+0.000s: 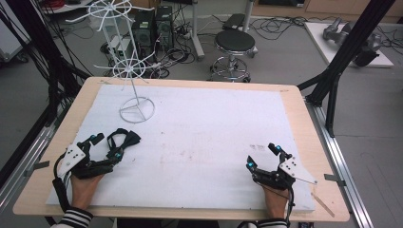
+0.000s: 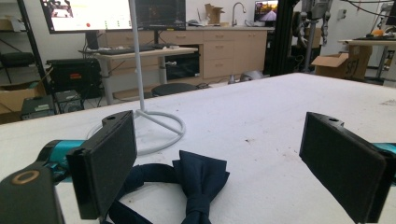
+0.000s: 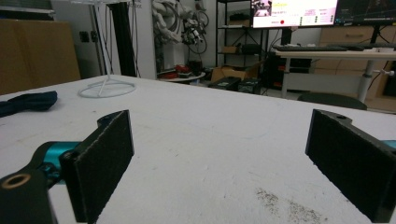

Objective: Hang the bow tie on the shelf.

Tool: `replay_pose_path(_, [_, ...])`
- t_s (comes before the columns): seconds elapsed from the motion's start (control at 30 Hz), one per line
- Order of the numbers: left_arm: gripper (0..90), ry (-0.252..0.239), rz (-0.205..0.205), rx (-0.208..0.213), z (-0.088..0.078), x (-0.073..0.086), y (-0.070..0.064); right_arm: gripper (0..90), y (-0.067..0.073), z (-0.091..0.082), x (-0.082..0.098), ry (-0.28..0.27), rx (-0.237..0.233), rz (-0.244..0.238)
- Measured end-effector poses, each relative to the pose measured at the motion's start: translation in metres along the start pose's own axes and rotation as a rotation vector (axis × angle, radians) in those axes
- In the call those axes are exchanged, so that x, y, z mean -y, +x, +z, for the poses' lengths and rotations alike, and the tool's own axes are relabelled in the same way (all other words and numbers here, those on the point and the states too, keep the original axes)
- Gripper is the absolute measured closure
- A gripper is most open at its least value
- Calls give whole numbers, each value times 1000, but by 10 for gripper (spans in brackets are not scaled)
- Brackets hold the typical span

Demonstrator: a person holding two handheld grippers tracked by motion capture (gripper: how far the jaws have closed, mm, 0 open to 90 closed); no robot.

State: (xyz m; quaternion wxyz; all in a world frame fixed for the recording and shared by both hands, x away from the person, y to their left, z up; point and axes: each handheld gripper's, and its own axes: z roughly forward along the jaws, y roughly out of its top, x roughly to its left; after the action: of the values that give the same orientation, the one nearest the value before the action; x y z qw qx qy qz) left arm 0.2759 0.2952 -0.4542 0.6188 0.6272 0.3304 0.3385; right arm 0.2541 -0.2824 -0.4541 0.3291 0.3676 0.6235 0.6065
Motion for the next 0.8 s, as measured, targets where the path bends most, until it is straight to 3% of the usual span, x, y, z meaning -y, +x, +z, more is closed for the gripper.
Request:
replay_pose_path(0.43, [115, -2, -5, -2, 0, 0, 1, 67, 2, -1, 1, -14, 10, -14])
replay_pose_path(0.8, [115, 37, -19, 0, 4, -2, 2, 67, 1, -1, 1, -19, 12, -17])
